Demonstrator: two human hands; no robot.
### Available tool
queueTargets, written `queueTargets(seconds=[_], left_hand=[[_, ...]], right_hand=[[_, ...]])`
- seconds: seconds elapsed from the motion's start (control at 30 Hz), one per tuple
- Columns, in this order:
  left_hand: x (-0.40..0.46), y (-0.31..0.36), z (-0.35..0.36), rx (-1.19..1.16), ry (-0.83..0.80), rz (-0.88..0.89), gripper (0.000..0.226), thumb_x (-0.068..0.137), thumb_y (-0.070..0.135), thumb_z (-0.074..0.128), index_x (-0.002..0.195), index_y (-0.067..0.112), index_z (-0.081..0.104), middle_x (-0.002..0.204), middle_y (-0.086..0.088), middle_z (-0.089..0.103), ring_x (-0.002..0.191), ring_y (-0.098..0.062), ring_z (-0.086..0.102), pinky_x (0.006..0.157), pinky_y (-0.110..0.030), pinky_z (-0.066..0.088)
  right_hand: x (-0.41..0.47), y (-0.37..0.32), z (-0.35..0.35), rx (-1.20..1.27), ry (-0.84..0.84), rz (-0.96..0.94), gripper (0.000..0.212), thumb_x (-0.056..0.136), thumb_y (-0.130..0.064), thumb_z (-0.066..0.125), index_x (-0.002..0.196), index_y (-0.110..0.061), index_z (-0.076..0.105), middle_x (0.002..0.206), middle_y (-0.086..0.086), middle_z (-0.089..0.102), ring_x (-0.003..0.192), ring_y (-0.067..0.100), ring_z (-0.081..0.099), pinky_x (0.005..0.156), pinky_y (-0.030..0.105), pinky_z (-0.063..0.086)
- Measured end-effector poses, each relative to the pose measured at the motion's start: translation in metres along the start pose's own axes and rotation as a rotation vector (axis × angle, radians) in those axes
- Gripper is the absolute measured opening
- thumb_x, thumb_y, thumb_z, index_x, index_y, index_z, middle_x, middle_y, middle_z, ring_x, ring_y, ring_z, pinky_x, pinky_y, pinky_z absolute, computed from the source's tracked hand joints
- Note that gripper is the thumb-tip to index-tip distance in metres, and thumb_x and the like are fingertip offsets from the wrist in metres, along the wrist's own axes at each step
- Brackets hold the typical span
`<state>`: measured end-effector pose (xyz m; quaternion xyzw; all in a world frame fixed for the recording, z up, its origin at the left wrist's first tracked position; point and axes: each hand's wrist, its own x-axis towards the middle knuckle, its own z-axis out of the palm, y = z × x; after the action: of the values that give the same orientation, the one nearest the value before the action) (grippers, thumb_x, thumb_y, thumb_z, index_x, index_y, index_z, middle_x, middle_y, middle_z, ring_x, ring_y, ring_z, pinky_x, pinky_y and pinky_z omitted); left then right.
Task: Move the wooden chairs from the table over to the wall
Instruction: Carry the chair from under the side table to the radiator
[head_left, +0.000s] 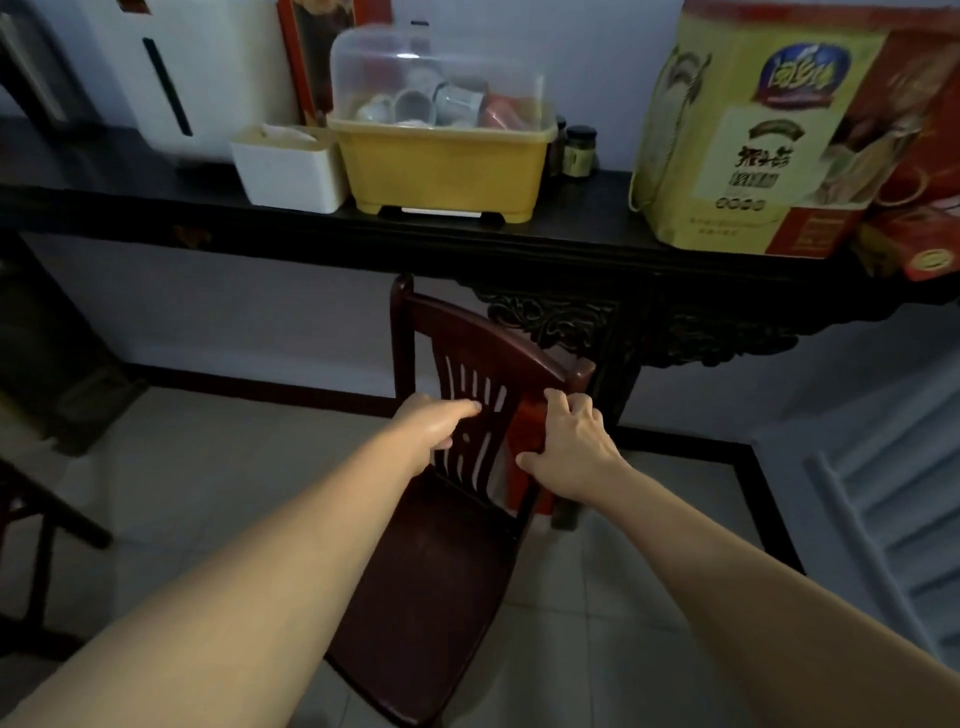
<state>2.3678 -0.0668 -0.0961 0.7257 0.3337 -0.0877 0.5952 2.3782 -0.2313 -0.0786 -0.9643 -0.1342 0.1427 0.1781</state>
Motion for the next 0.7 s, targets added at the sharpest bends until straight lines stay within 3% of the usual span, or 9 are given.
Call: queueTargets(seconds=[0.27, 0.5, 0.63, 0.7], left_hand=[[0.157, 0.048, 0.001, -0.064, -0.072, -0.078, 0.066, 0.085, 0.048, 0.059, 0.138, 0.013, 0.042, 0.136, -0.008, 0.051, 0.109, -0.020, 0.056, 0.083, -0.032, 0.038], [0.241, 0.068, 0.013, -0.145, -0.039, -0.178, 0.082, 0.074, 0.062, 0.062, 0.137, 0.014, 0.041, 0.135, -0.009, 0.051, 0.116, -0.030, 0.053, 0.096, -0.047, 0.044], [0.261, 0.075, 0.021, -0.150, -0.020, -0.214, 0.076, 0.075, 0.062, 0.062, 0.131, 0.013, 0.046, 0.130, -0.008, 0.053, 0.109, -0.032, 0.056, 0.084, -0.047, 0.046], [0.267, 0.075, 0.025, -0.165, -0.012, -0.234, 0.067, 0.074, 0.059, 0.063, 0.120, 0.012, 0.052, 0.115, -0.008, 0.057, 0.099, -0.030, 0.060, 0.077, -0.043, 0.047]], right_hand=[[0.152, -0.020, 0.017, -0.095, 0.058, 0.066, 0.091, 0.081, -0.033, 0.069, 0.148, -0.015, 0.010, 0.145, 0.017, 0.025, 0.132, 0.032, 0.031, 0.108, 0.040, 0.031], [0.233, -0.011, 0.036, -0.161, 0.062, 0.129, 0.081, 0.080, -0.038, 0.069, 0.143, -0.014, 0.023, 0.140, 0.014, 0.034, 0.126, 0.031, 0.039, 0.103, 0.042, 0.037], [0.246, -0.010, 0.046, -0.195, 0.090, 0.153, 0.060, 0.081, -0.044, 0.067, 0.126, -0.015, 0.041, 0.120, 0.009, 0.056, 0.109, 0.027, 0.057, 0.080, 0.037, 0.046], [0.248, -0.011, 0.049, -0.220, 0.151, 0.156, 0.053, 0.082, -0.043, 0.067, 0.120, -0.015, 0.045, 0.109, 0.007, 0.063, 0.098, 0.026, 0.063, 0.067, 0.034, 0.044]])
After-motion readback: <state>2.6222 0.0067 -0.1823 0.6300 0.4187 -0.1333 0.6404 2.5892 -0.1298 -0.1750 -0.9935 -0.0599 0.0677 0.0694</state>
